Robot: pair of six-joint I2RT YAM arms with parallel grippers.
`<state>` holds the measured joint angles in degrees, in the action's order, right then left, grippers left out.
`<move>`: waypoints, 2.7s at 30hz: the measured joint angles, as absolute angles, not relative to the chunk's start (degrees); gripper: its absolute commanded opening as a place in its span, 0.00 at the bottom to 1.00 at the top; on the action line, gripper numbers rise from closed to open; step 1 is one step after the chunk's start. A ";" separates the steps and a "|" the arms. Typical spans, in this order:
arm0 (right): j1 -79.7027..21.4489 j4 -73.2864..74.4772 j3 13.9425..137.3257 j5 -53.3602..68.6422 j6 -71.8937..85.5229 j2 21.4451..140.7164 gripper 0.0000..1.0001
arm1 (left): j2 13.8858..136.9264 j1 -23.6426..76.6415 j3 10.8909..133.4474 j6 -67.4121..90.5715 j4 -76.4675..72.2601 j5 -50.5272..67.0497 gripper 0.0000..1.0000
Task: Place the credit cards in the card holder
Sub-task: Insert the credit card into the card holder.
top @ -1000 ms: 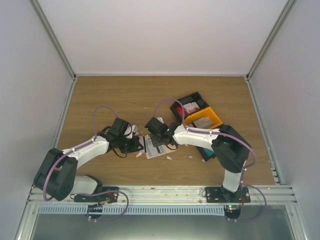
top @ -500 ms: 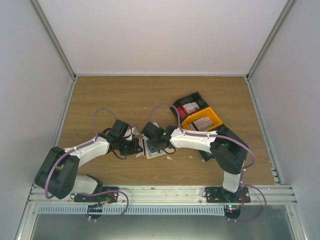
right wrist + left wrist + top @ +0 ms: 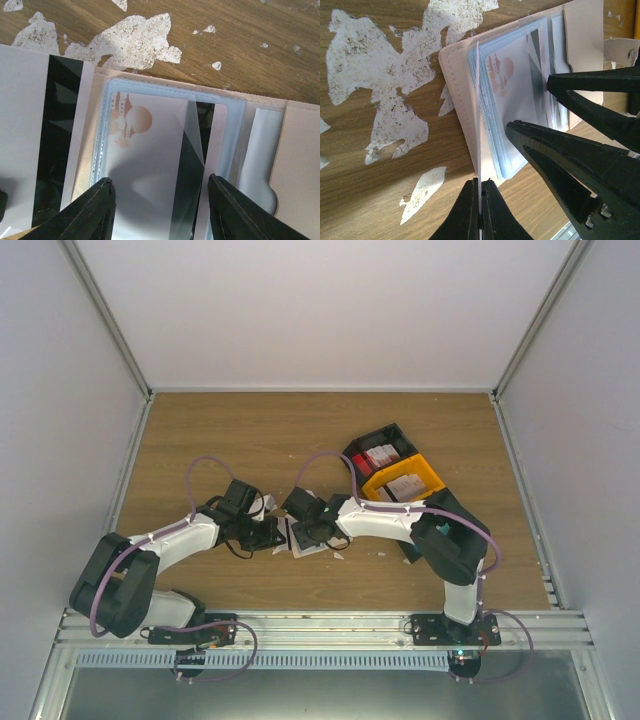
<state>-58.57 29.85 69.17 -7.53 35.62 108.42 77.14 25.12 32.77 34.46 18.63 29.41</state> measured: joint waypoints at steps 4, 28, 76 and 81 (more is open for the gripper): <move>-58.50 29.76 69.17 -7.42 35.62 108.51 0.58 | 77.21 25.15 32.77 34.44 18.63 29.41 0.00; -58.92 33.85 70.52 -12.16 34.41 108.86 0.71 | 77.76 25.12 32.77 34.46 18.59 29.71 0.00; -55.88 35.53 66.63 -13.63 36.36 105.43 0.32 | 79.42 25.45 32.77 36.62 14.35 31.40 0.00; -55.64 35.51 65.91 -13.30 36.88 102.63 0.31 | 79.42 25.45 32.77 36.49 14.37 30.96 0.00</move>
<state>-55.64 35.51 65.91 -13.30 36.88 102.63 79.42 25.45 32.77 36.49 14.37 30.96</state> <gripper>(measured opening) 0.309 0.023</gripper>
